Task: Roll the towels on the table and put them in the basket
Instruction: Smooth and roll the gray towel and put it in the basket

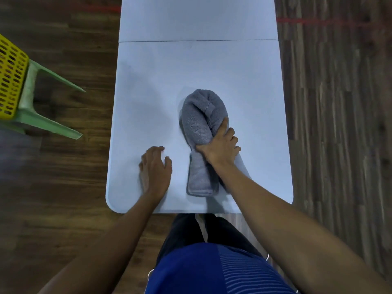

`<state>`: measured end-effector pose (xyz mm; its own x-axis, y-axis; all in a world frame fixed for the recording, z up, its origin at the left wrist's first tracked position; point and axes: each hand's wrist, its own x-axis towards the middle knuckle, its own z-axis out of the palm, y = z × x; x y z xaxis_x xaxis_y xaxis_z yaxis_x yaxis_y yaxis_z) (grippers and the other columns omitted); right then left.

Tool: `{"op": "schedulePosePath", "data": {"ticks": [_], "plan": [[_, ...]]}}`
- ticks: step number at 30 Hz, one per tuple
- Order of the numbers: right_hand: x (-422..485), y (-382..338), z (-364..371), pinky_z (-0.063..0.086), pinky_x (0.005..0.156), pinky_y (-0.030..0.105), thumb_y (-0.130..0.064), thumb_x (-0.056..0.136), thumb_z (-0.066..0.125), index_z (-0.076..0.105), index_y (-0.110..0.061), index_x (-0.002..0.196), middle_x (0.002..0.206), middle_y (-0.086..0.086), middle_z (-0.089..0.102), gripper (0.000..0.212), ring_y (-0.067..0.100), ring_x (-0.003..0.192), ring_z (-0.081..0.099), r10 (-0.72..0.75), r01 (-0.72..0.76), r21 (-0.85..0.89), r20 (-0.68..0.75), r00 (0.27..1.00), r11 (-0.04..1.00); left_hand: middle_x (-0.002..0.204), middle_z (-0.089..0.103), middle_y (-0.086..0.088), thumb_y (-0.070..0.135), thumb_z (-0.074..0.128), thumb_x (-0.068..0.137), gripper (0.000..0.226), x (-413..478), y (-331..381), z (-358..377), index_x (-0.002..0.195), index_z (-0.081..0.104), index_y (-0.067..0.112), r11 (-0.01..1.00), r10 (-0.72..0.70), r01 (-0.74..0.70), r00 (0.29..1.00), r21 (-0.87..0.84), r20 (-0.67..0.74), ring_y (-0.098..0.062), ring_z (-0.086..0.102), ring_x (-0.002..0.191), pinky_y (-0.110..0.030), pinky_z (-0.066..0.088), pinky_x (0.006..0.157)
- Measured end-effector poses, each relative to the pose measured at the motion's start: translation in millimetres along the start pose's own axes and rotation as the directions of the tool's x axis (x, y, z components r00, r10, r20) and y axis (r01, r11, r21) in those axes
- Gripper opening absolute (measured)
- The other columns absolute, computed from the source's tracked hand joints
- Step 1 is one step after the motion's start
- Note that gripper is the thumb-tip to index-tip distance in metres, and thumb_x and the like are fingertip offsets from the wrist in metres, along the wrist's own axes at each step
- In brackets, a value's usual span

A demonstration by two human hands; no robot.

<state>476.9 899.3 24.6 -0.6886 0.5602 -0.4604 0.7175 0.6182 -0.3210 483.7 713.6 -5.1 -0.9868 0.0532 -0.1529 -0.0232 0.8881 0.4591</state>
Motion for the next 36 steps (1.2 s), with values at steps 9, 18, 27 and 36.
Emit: {"op": "schedulePosePath", "data": {"ticks": [9, 18, 27, 36], "plan": [[1, 40, -10, 0.043, 0.087, 0.051, -0.045, 0.066, 0.077, 0.009, -0.019, 0.152, 0.128, 0.013, 0.043, 0.113, 0.036, 0.111, 0.047, -0.256, 0.257, -0.101, 0.022, 0.966, 0.961, 0.153, 0.029, -0.017, 0.039, 0.058, 0.091, 0.066, -4, -37, -7, 0.146, 0.033, 0.013, 0.964, 0.022, -0.075, 0.978, 0.255, 0.205, -0.039, 0.028, 0.139, -0.055, 0.032, 0.108], [-10, 8, -30, 0.056, 0.073, 0.045, -0.048, 0.058, 0.069, 0.031, -0.032, 0.136, 0.104, 0.001, 0.058, 0.089, 0.026, 0.087, 0.061, -0.356, 0.347, 0.167, 0.032, 0.934, 0.923, 0.133, 0.057, -0.010, 0.025, 0.059, 0.091, 0.040, 2, -36, -64, 0.129, 0.057, 0.012, 0.999, -0.041, 0.042, 0.997, -0.022, 0.058, -0.030, 0.051, 0.121, -0.045, 0.041, 0.102], [-82, -163, 24, 0.052, 0.086, 0.031, -0.052, 0.062, 0.076, 0.039, -0.029, 0.134, 0.117, -0.006, 0.059, 0.084, 0.015, 0.098, 0.061, -0.674, 0.620, 0.283, 0.165, 0.720, 0.732, 0.118, 0.062, 0.000, 0.024, 0.058, 0.091, 0.029, -1, -157, -188, 0.120, 0.062, 0.021, 0.968, -0.220, 0.202, 0.968, -0.151, -0.118, -0.019, 0.053, 0.114, -0.042, 0.046, 0.094], [-175, -350, 139, 0.056, 0.082, 0.044, -0.052, 0.054, 0.077, 0.039, -0.045, 0.128, 0.111, -0.014, 0.060, 0.084, 0.013, 0.096, 0.063, -0.680, 0.589, 0.371, 0.197, 0.706, 0.718, 0.115, 0.061, 0.001, 0.022, 0.058, 0.091, 0.024, 24, -357, -318, 0.114, 0.065, 0.023, 0.946, -0.311, 0.289, 0.936, -0.145, -0.165, -0.019, 0.052, 0.112, -0.037, 0.044, 0.093]]}}
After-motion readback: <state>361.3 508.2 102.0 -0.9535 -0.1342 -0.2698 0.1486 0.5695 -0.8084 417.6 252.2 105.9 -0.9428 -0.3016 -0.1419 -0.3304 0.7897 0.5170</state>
